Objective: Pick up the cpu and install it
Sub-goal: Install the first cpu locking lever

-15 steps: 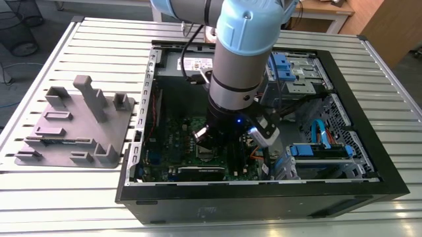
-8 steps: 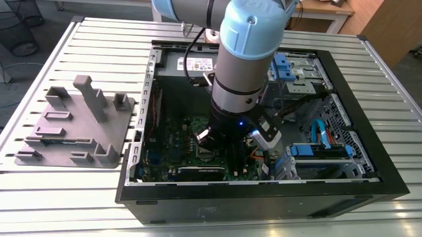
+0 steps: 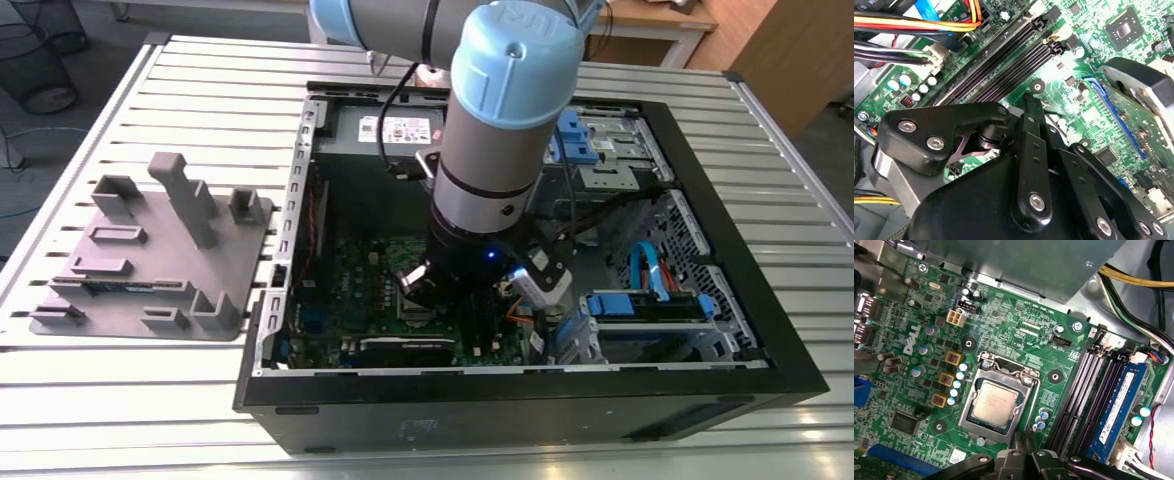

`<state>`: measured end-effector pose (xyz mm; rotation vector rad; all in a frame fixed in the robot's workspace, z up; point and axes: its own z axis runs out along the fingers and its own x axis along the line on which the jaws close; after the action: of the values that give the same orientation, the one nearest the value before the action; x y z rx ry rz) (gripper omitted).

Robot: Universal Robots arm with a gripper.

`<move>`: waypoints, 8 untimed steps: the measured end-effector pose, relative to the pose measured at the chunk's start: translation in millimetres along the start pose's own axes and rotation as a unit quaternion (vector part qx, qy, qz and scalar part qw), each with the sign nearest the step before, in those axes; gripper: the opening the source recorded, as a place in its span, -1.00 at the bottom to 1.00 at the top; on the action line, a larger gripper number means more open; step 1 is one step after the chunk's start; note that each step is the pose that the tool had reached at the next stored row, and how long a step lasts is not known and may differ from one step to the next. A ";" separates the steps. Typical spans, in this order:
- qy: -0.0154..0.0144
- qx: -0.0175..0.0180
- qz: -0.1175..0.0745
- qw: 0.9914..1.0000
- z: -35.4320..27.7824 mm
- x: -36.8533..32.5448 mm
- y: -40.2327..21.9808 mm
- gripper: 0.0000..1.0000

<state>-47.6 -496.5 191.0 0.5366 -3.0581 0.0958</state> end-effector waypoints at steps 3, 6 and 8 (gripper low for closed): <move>0.000 0.000 0.000 1.000 1.0 -0.2 0.0 -0.79; 0.000 0.000 0.000 1.000 2.9 -0.9 -0.1 -0.79; 0.000 0.000 0.000 1.000 4.1 -1.3 -0.1 -0.79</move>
<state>-46.4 -496.5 186.9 0.5353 -3.0583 0.0955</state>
